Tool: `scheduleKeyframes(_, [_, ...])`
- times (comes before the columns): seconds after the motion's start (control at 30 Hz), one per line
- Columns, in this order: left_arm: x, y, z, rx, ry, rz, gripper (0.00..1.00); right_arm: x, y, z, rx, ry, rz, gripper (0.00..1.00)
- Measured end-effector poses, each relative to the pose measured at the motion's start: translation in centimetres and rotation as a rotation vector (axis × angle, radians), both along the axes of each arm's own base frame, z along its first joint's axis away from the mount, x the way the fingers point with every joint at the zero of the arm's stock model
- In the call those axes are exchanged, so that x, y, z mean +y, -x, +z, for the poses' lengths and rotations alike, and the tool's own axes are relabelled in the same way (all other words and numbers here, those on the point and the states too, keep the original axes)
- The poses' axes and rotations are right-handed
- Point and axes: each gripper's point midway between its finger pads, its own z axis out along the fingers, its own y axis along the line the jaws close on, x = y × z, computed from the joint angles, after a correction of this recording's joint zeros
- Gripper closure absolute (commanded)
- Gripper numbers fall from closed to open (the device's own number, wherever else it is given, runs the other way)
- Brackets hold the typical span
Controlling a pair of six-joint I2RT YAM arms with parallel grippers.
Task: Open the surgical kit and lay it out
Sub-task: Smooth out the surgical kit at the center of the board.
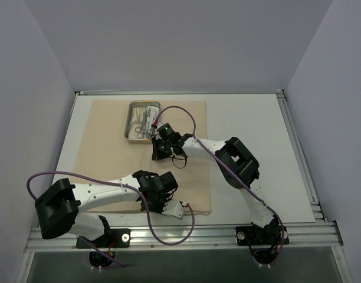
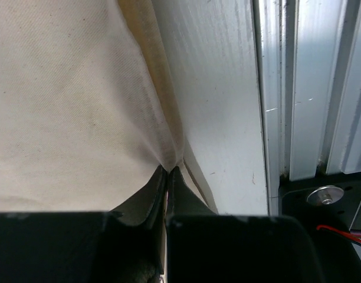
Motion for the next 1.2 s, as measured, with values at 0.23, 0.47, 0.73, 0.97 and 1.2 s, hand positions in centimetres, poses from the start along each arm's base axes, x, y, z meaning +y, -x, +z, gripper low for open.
scheduleKeyframes(0.23, [-0.3,0.7,1.0,0.036,0.025,-0.022,0.98,-0.7,-1.0,0.0,0.018,-0.009,-0.049,1.0])
scheduleKeyframes(0.47, [-0.2,1.1,0.0,0.079,-0.014,-0.029,0.76,-0.9,-1.2,0.0,0.021,-0.009,-0.065,1.0])
scheduleKeyframes(0.73, [0.4,3.5,1.1,0.184,-0.001,-0.027,0.62,-0.8,-1.2,0.0,0.008,0.0,-0.054,1.0])
scheduleKeyframes(0.97, [-1.5,-2.3,8.0,0.052,0.339,0.256,0.64,0.1,-0.2,0.2,-0.041,0.029,-0.011,1.0])
scheduleKeyframes(1.2, [3.7,-12.3,9.0,-0.187,0.443,0.652,0.71,0.7,1.2,0.3,-0.031,0.02,0.021,1.0])
